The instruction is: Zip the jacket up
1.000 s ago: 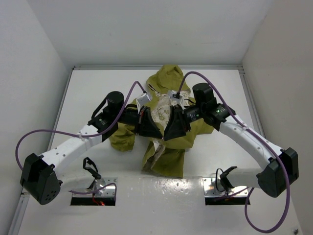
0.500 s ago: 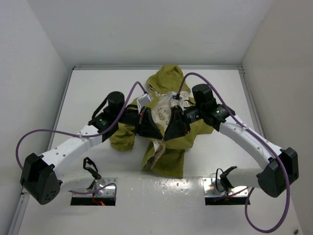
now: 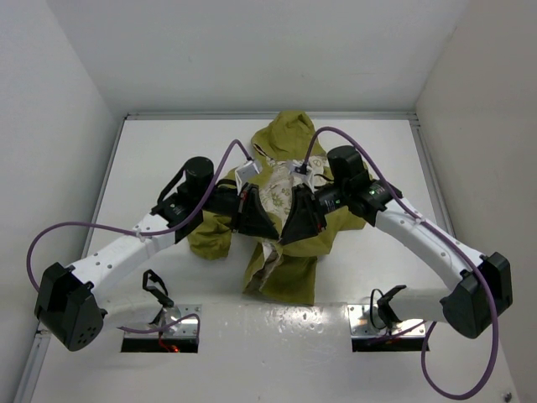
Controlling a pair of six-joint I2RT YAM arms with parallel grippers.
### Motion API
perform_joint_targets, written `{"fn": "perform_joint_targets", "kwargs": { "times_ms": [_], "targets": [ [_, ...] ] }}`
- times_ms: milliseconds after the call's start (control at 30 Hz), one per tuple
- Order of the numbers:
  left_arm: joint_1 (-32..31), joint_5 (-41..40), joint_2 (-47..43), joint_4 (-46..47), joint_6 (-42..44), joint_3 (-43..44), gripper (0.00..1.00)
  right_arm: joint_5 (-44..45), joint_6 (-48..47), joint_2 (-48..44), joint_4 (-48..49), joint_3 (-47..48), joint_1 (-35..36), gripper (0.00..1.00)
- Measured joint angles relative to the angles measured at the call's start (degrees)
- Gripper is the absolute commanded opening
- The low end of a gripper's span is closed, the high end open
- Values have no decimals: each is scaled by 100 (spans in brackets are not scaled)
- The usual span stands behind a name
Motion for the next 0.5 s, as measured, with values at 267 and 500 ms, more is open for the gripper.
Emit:
{"fn": "perform_joint_targets", "kwargs": {
  "times_ms": [267,500],
  "targets": [
    [0,-42,-2,-153,125,13,0,0,-4,22,0,-4,22,17],
    [15,-208,-101,-540,409,131,0,-92,949,81,787,-188,22,19]
  ]
}}
